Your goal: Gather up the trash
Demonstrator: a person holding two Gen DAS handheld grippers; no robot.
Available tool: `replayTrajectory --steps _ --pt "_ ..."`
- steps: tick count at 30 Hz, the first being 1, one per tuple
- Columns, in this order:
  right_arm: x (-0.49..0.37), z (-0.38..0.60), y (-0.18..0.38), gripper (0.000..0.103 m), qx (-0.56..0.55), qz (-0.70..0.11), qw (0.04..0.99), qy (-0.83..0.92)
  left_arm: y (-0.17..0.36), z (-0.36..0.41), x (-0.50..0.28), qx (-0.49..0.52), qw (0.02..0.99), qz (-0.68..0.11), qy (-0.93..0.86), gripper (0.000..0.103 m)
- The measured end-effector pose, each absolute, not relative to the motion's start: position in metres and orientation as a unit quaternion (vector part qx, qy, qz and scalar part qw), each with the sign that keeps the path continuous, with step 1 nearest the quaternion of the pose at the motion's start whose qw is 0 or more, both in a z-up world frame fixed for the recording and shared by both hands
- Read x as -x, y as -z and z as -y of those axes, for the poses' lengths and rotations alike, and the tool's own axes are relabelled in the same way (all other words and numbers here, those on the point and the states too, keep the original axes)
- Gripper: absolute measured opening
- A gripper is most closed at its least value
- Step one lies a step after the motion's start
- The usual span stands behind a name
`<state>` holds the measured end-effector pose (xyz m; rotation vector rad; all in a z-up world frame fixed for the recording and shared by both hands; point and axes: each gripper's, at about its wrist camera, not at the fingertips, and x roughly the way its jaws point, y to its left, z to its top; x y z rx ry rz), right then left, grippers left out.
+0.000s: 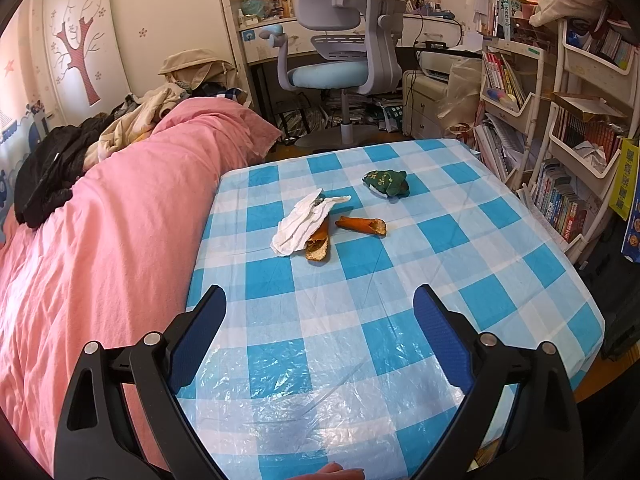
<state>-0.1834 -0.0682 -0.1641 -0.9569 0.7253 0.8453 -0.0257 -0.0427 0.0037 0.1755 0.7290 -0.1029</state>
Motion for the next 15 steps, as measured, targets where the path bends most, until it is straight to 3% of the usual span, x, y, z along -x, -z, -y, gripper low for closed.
replayTrajectory --steps 15 --pt "0.1836 0.0676 0.1631 0.093 0.434 -0.330 0.744 -0.386 -0.0041 0.0380 0.0274 -0.090 0.930 -0.354 0.049 0.091"
